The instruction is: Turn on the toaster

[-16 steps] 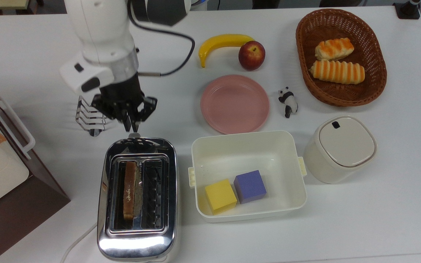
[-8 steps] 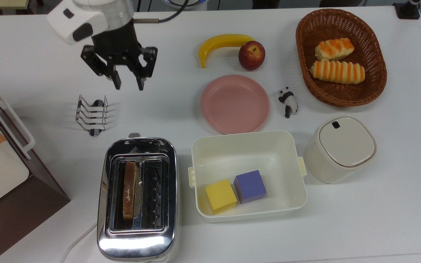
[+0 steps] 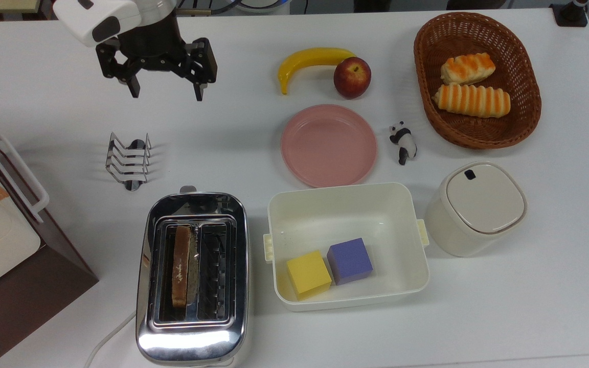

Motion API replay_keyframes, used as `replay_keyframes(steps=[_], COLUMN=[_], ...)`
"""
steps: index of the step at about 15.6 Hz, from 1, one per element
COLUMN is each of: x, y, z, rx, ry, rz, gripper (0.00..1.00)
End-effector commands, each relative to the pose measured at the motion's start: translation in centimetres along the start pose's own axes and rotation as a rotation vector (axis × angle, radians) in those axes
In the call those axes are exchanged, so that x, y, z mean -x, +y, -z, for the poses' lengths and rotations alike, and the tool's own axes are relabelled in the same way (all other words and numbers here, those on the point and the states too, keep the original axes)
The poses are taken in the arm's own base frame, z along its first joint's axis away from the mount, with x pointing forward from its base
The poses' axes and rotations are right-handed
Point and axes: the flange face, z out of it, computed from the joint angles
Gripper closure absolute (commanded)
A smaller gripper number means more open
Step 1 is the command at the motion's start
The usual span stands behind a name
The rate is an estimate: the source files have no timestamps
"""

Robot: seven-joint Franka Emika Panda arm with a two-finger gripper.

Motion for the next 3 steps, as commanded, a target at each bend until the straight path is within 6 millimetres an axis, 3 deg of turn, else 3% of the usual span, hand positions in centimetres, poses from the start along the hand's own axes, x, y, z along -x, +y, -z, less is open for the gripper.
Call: replay_keyframes(steps=[1, 3], x=[1.74, 1.73], y=[-0.05, -0.29], z=[1.35, 1.22], rx=[0.006, 0.007], ry=[-0.038, -0.045], rz=[0.021, 0.018], gripper=[0.00, 0.00])
